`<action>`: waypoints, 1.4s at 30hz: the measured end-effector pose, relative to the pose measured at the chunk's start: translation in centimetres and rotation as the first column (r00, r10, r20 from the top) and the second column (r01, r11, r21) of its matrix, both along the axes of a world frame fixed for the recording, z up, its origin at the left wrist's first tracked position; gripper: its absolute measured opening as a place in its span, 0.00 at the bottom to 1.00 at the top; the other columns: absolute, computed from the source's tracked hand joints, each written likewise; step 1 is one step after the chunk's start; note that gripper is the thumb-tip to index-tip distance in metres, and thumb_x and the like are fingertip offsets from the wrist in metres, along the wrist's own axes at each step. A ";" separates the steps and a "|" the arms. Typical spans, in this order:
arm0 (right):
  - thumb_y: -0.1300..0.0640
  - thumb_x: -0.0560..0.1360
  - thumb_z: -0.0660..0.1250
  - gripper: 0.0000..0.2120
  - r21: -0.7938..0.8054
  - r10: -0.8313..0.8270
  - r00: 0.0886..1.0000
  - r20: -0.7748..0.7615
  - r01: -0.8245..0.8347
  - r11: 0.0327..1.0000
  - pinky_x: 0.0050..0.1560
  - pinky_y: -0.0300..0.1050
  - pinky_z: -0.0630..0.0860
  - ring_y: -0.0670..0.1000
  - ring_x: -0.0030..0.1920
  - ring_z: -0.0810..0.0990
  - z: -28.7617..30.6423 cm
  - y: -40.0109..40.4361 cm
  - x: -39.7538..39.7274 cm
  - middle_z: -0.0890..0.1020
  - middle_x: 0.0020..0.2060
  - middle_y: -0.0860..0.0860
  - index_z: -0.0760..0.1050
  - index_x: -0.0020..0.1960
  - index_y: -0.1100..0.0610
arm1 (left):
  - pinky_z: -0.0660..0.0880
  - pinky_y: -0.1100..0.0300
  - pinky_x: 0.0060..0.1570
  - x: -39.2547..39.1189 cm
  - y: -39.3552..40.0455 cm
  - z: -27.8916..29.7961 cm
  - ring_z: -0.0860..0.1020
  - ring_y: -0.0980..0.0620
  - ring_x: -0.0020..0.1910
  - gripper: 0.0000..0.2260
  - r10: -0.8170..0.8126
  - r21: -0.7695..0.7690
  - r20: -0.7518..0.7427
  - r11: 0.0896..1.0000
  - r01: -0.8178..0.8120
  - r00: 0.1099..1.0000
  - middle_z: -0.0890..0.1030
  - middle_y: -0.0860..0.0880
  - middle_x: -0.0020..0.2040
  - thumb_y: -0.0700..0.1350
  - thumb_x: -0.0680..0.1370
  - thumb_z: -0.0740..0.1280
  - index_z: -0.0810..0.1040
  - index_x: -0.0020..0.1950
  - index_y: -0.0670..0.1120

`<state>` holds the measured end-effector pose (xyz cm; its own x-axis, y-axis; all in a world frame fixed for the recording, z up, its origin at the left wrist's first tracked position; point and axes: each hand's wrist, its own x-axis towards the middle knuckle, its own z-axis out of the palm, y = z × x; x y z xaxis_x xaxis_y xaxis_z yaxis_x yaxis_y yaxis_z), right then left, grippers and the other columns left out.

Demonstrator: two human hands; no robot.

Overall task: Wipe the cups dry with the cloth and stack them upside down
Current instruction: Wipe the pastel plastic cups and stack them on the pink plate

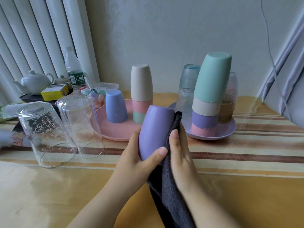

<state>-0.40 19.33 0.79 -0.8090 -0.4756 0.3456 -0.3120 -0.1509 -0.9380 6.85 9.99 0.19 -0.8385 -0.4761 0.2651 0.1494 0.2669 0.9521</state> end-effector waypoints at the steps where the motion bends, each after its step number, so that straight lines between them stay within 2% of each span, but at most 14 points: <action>1: 0.43 0.78 0.50 0.21 -0.003 -0.015 1.000 0.008 0.016 1.000 0.58 0.16 0.55 0.21 0.62 0.58 0.1 0.1 -0.1 0.62 0.67 0.32 0.57 0.70 0.45 | 0.72 0.70 0.52 0.1 -0.1 0.1 0.76 0.68 0.58 0.31 -0.028 -0.018 0.029 0.999 0.029 0.999 0.79 0.66 0.57 0.66 0.64 0.67 0.71 0.65 0.58; 4: 0.50 0.80 0.52 0.15 -0.040 -0.105 0.994 0.023 0.106 0.994 0.52 0.15 0.58 0.18 0.54 0.63 0.7 1.0 -1.0 0.68 0.60 0.29 0.64 0.65 0.45 | 0.73 0.69 0.53 0.4 -0.4 0.4 0.76 0.67 0.59 0.30 -0.157 -0.081 0.126 0.983 0.168 0.980 0.79 0.66 0.58 0.66 0.65 0.67 0.72 0.65 0.59; 6: 0.55 0.80 0.55 0.09 -0.058 -0.136 0.989 0.067 0.140 0.989 0.44 0.17 0.63 0.22 0.44 0.71 1.4 1.9 -1.7 0.78 0.45 0.29 0.74 0.50 0.46 | 0.73 0.71 0.53 0.7 -0.6 0.6 0.76 0.67 0.58 0.28 -0.226 -0.104 0.192 0.963 0.249 0.955 0.79 0.67 0.58 0.65 0.65 0.68 0.73 0.63 0.60; 8: 0.56 0.79 0.60 0.13 -0.079 -0.105 0.983 0.153 0.118 0.990 0.41 0.22 0.69 0.30 0.37 0.76 2.0 2.2 -2.4 0.81 0.33 0.35 0.76 0.37 0.49 | 0.73 0.72 0.51 1.0 -0.5 1.0 0.78 0.66 0.56 0.26 -0.287 -0.062 0.210 0.950 0.306 0.935 0.80 0.65 0.56 0.64 0.65 0.68 0.74 0.61 0.59; 10: 0.51 0.76 0.63 0.15 -0.145 0.037 0.961 0.276 0.004 0.989 0.48 0.33 0.75 0.39 0.41 0.80 2.2 2.3 -2.7 0.84 0.36 0.41 0.81 0.34 0.51 | 0.74 0.71 0.50 1.2 -0.5 1.3 0.79 0.65 0.55 0.25 -0.320 0.021 0.190 0.947 0.322 0.928 0.82 0.64 0.55 0.63 0.64 0.68 0.76 0.59 0.59; 12: 0.48 0.75 0.63 0.17 -0.250 0.150 0.902 0.405 -0.049 0.967 0.46 0.37 0.78 0.42 0.40 0.82 2.0 2.2 -2.7 0.85 0.37 0.46 0.84 0.32 0.51 | 0.75 0.72 0.47 1.4 -0.3 1.3 0.80 0.65 0.52 0.23 -0.316 0.102 0.156 0.947 0.303 0.936 0.83 0.64 0.52 0.63 0.62 0.68 0.77 0.55 0.60; 15: 0.35 0.65 0.64 0.17 -0.205 0.065 0.908 0.413 0.023 0.979 0.48 0.30 0.73 0.31 0.38 0.79 2.0 1.8 -2.1 0.83 0.37 0.35 0.80 0.42 0.47 | 0.74 0.74 0.45 1.3 0.2 1.2 0.80 0.67 0.51 0.22 -0.291 0.199 0.103 0.943 0.267 0.951 0.83 0.66 0.51 0.63 0.61 0.68 0.78 0.53 0.60; 17: 0.43 0.74 0.61 0.08 -0.154 0.012 0.939 0.343 0.044 0.987 0.43 0.22 0.70 0.27 0.37 0.76 1.1 1.4 -1.8 0.80 0.39 0.33 0.74 0.44 0.47 | 0.74 0.73 0.48 1.0 0.4 1.1 0.79 0.66 0.55 0.22 -0.247 0.265 0.030 0.936 0.231 0.969 0.82 0.64 0.55 0.61 0.65 0.69 0.77 0.58 0.59; 19: 0.54 0.80 0.52 0.09 -0.095 0.057 0.973 0.225 -0.037 0.995 0.40 0.16 0.65 0.27 0.43 0.74 0.7 0.8 -0.7 0.75 0.47 0.32 0.70 0.49 0.45 | 0.73 0.75 0.47 0.6 0.2 1.0 0.78 0.69 0.55 0.16 -0.145 0.294 -0.023 0.945 0.145 0.989 0.82 0.66 0.54 0.58 0.72 0.69 0.75 0.58 0.59; 21: 0.55 0.81 0.49 0.10 -0.059 0.102 0.965 0.242 -0.091 0.994 0.42 0.12 0.59 0.29 0.56 0.65 -0.1 0.1 -0.4 0.64 0.56 0.30 0.62 0.59 0.45 | 0.72 0.76 0.45 0.4 0.0 0.9 0.78 0.71 0.52 0.13 -0.074 0.276 -0.039 0.958 0.082 0.997 0.82 0.69 0.50 0.59 0.74 0.68 0.74 0.56 0.60; 23: 0.55 0.81 0.49 0.13 -0.028 0.062 0.972 0.226 -0.058 0.998 0.42 0.12 0.57 0.30 0.56 0.63 -0.1 -0.3 -0.9 0.63 0.56 0.31 0.61 0.64 0.46 | 0.73 0.74 0.46 0.2 -0.2 0.5 0.78 0.69 0.52 0.21 -0.045 0.212 -0.021 0.976 0.048 0.999 0.82 0.68 0.51 0.61 0.67 0.72 0.73 0.57 0.59; 27: 0.55 0.81 0.54 0.13 0.104 -0.043 0.992 0.121 0.030 0.994 0.42 0.15 0.63 0.38 0.53 0.72 -0.5 0.1 -2.2 0.76 0.53 0.39 0.71 0.63 0.49 | 0.75 0.69 0.45 -0.2 -0.5 -0.3 0.80 0.64 0.50 0.32 0.025 0.135 0.057 0.990 -0.032 0.998 0.82 0.62 0.50 0.59 0.56 0.76 0.73 0.58 0.55; 35: 0.57 0.80 0.56 0.12 0.147 -0.139 0.985 0.102 0.123 0.981 0.41 0.32 0.66 0.48 0.50 0.75 -1.4 0.1 -3.0 0.79 0.45 0.46 0.75 0.59 0.57 | 0.81 0.45 0.48 -1.6 -2.3 4.0 0.82 0.48 0.47 0.35 0.300 -0.021 0.146 0.954 -0.301 0.943 0.82 0.46 0.49 0.59 0.52 0.74 0.73 0.55 0.47; 42: 0.56 0.80 0.56 0.14 0.178 -0.156 0.985 0.069 0.142 0.974 0.39 0.20 0.64 0.46 0.49 0.73 -1.7 0.2 -3.2 0.77 0.47 0.47 0.75 0.60 0.59 | 0.80 0.57 0.45 -7.6 -8.1 13.6 0.81 0.48 0.45 0.35 0.406 -0.099 -0.054 0.907 -0.409 0.912 0.82 0.47 0.48 0.55 0.53 0.77 0.75 0.57 0.44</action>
